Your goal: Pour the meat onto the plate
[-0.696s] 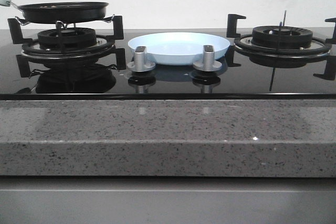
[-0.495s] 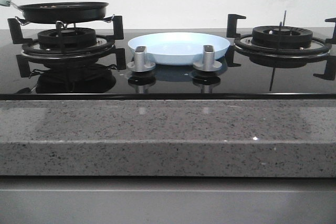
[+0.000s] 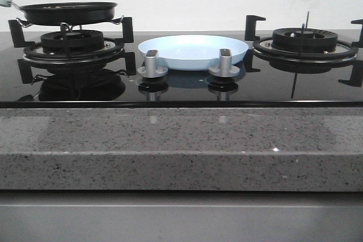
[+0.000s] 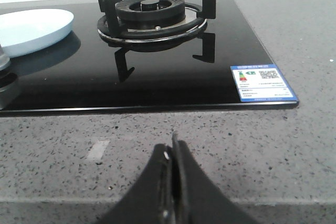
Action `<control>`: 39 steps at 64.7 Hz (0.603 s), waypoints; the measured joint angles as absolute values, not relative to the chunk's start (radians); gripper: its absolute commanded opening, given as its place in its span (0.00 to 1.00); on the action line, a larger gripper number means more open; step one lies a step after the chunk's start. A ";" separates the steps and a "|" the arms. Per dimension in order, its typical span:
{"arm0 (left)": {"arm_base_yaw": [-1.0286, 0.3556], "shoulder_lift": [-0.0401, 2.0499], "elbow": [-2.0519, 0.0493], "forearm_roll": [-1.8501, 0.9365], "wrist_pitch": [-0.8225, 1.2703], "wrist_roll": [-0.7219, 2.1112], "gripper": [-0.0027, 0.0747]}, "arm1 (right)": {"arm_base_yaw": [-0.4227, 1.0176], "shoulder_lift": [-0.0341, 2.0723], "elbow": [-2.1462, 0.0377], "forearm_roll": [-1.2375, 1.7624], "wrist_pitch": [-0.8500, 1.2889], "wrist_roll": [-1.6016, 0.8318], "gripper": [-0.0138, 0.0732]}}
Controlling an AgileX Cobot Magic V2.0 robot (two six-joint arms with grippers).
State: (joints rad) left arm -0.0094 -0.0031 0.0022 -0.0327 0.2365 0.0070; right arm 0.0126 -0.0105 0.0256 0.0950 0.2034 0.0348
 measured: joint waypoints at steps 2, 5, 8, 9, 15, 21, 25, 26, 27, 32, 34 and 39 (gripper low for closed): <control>-0.009 -0.003 0.002 -0.033 0.236 0.007 0.01 | 0.013 -0.010 0.026 0.095 0.203 0.035 0.09; -0.009 -0.003 0.002 -0.033 0.236 0.007 0.01 | 0.013 -0.010 0.026 0.095 0.203 0.035 0.09; -0.009 -0.003 0.002 -0.033 0.236 0.007 0.01 | 0.013 -0.010 0.026 0.095 0.203 0.035 0.09; -0.009 -0.003 0.002 -0.033 0.236 0.007 0.01 | 0.013 -0.010 0.026 0.095 0.203 0.035 0.09; -0.009 -0.003 0.002 -0.027 0.236 0.007 0.01 | 0.013 -0.010 0.026 0.095 0.203 0.035 0.09; -0.009 -0.003 0.002 -0.015 0.236 0.007 0.01 | 0.013 -0.010 0.026 0.095 0.203 0.035 0.09; -0.009 -0.003 0.002 -0.013 0.230 0.007 0.01 | 0.013 -0.010 0.026 0.095 0.203 0.035 0.09; -0.009 -0.003 0.002 -0.011 0.230 0.007 0.01 | 0.013 -0.010 0.026 0.095 0.203 0.035 0.09; -0.009 -0.003 0.002 -0.011 0.230 0.007 0.01 | 0.013 -0.010 0.026 0.095 0.203 0.035 0.09; -0.009 -0.003 0.002 -0.011 0.228 0.007 0.01 | 0.013 -0.010 0.026 0.095 0.203 0.035 0.09; -0.009 -0.003 0.002 -0.011 0.228 0.007 0.01 | 0.013 -0.010 0.026 0.095 0.203 0.035 0.09; -0.009 -0.003 0.002 -0.011 0.225 0.007 0.01 | 0.013 -0.010 0.026 0.095 0.203 0.035 0.09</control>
